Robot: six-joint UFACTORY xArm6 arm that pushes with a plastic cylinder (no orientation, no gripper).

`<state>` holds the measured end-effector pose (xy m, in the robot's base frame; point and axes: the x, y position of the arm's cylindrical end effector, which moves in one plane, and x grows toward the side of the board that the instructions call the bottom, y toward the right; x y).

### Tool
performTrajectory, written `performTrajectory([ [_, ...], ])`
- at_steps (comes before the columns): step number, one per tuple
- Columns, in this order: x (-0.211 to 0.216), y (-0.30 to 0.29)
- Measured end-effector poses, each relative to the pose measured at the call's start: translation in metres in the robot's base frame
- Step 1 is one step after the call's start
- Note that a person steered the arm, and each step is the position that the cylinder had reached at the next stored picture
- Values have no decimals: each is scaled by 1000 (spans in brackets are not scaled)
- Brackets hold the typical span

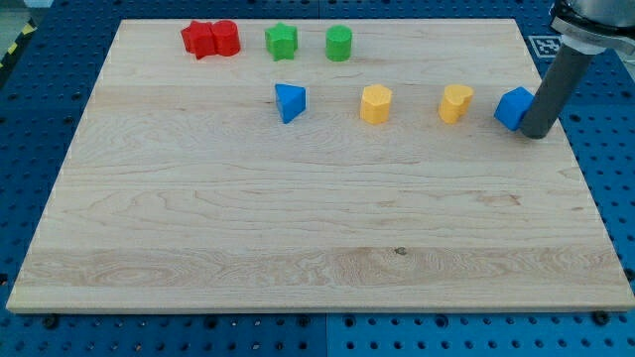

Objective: Push the cube slightly up

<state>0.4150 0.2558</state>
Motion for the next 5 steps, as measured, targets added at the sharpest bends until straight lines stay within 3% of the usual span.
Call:
performTrajectory([
  [2, 33, 0],
  [4, 137, 0],
  [5, 168, 0],
])
